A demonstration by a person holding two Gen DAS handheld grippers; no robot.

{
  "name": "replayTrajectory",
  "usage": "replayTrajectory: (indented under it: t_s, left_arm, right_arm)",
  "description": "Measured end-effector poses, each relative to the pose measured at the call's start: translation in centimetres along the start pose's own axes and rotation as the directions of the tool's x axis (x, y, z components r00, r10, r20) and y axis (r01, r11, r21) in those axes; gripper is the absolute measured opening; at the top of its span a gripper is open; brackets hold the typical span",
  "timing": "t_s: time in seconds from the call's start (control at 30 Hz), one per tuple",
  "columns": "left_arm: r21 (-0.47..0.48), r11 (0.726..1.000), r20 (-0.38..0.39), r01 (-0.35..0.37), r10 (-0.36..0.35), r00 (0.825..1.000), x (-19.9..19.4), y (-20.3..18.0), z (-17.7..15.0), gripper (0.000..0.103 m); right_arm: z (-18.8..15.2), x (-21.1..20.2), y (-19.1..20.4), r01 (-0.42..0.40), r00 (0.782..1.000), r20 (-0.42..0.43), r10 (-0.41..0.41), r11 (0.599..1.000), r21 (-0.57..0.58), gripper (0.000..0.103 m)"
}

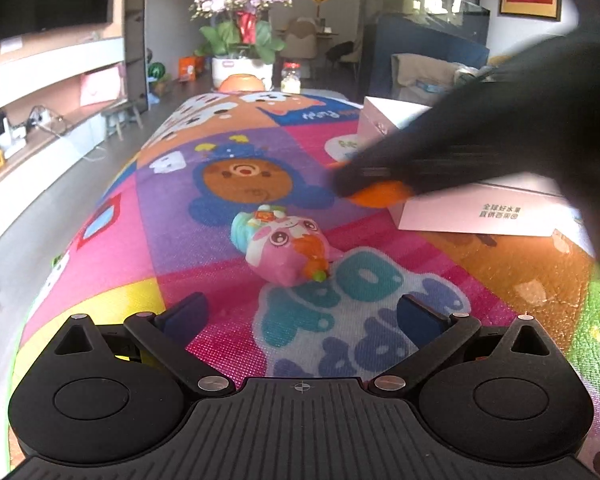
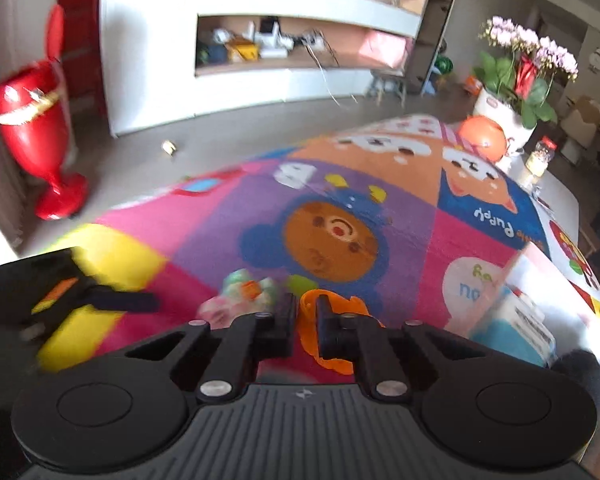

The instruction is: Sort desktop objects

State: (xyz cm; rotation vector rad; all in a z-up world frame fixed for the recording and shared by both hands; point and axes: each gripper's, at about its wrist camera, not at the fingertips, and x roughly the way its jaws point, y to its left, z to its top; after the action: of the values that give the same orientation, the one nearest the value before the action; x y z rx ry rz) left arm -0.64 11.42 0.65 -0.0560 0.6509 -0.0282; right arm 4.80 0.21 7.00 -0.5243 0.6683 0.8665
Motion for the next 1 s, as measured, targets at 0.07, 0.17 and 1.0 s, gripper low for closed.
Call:
replayTrajectory:
  t_s: [0.07,0.17,1.0]
  left_arm:
    - [-0.009,1.0,-0.005,0.005,-0.005,1.0,0.1,0.1,0.1,0.103]
    - [-0.011,1.0,-0.01,0.004,-0.004,1.0,0.2,0.2,0.1,0.103]
    - [0.064,0.998,0.005,0.014,-0.014,1.0,5.1,-0.8,4.4,0.103]
  right_arm:
    - [-1.4,-2.8,0.0,-0.002,1.0,0.012,0.002,1.0,0.026,0.01]
    - [-4.6,-6.3,-0.8,0.014,1.0,0.003,-0.014,0.995,0.101,0.01]
    - [-21.1,-10.9,-5.8,0.147,0.971,0.057,-0.231,0.77,0.621,0.103]
